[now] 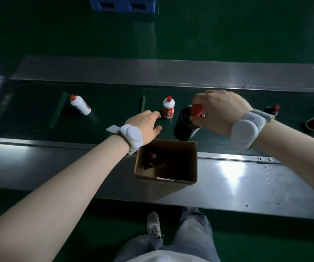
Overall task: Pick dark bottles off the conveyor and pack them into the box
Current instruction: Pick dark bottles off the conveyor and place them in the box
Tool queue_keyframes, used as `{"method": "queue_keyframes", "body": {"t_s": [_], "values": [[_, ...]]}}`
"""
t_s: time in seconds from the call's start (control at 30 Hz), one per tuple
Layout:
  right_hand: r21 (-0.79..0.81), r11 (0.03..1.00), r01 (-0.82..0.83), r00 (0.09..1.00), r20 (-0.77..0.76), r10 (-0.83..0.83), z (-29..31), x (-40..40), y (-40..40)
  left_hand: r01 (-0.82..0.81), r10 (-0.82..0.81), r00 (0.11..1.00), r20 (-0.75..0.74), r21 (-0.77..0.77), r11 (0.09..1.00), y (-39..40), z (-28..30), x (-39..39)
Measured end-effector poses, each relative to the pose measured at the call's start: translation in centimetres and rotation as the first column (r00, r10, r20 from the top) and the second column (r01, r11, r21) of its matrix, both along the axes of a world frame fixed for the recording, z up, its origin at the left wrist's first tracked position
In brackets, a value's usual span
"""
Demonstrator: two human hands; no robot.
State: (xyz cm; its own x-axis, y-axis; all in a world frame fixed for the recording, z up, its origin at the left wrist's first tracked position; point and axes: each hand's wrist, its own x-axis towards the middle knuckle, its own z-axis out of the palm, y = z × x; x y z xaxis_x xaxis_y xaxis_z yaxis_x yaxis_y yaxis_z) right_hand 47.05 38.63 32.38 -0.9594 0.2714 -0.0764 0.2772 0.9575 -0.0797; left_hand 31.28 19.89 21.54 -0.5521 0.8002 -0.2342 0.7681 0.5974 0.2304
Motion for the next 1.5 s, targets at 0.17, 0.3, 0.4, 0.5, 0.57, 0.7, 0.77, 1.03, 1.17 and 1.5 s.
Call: {"method": "queue_keyframes", "body": {"t_s": [0.17, 0.3, 0.4, 0.5, 0.57, 0.7, 0.77, 1.03, 1.17, 1.5], "values": [[-0.033, 0.999, -0.026, 0.991, 0.127, 0.030, -1.6, 0.0, -4.9, -0.016, 0.017, 1.000, 0.012, -0.048, 0.999, -3.5, -1.4, 1.2], [-0.084, 0.996, -0.023, 0.975, 0.217, 0.041, -6.3, -0.8, -7.0, -0.006, 0.011, 0.999, 0.049, -0.092, 0.996, -5.2, -3.3, 2.2], [-0.103, 0.995, -0.018, 0.948, 0.314, 0.049, -12.1, -1.9, -7.5, 0.000, 0.010, 0.998, 0.066, -0.149, 0.989, -6.0, -5.6, 2.8], [-0.105, 0.994, 0.003, 0.925, 0.379, 0.037, -18.3, -3.1, -7.8, 0.002, 0.011, 0.996, 0.084, -0.160, 0.987, -6.4, -7.8, 3.1], [-0.111, 0.994, 0.013, 0.920, 0.391, 0.032, -22.0, -3.9, -7.5, -0.001, 0.013, 0.996, 0.084, -0.142, 0.990, -6.2, -8.9, 3.1], [-0.105, 0.994, 0.031, 0.896, 0.444, 0.019, -27.3, -5.0, -7.3, 0.008, 0.003, 0.997, 0.079, -0.129, 0.992, -5.6, -11.2, 3.1], [-0.091, 0.995, 0.029, 0.885, 0.465, 0.017, -28.6, -5.5, -7.2, 0.002, 0.007, 0.997, 0.078, -0.105, 0.994, -5.5, -11.7, 3.1], [-0.102, 0.994, 0.043, 0.824, 0.565, 0.022, -31.0, -5.5, -6.4, -0.055, 0.066, 0.989, 0.131, -0.084, 0.995, -6.8, -13.1, 2.9], [-0.141, 0.984, 0.111, 0.823, 0.568, -0.011, -30.9, -4.7, -6.1, -0.070, 0.080, 0.990, 0.113, -0.090, 0.993, -7.6, -12.3, 2.7], [-0.258, 0.930, 0.263, 0.843, 0.530, -0.091, -21.0, -5.4, -3.8, -0.051, 0.056, 0.997, 0.056, -0.088, 0.995, -1.7, -7.2, 1.7]]}}
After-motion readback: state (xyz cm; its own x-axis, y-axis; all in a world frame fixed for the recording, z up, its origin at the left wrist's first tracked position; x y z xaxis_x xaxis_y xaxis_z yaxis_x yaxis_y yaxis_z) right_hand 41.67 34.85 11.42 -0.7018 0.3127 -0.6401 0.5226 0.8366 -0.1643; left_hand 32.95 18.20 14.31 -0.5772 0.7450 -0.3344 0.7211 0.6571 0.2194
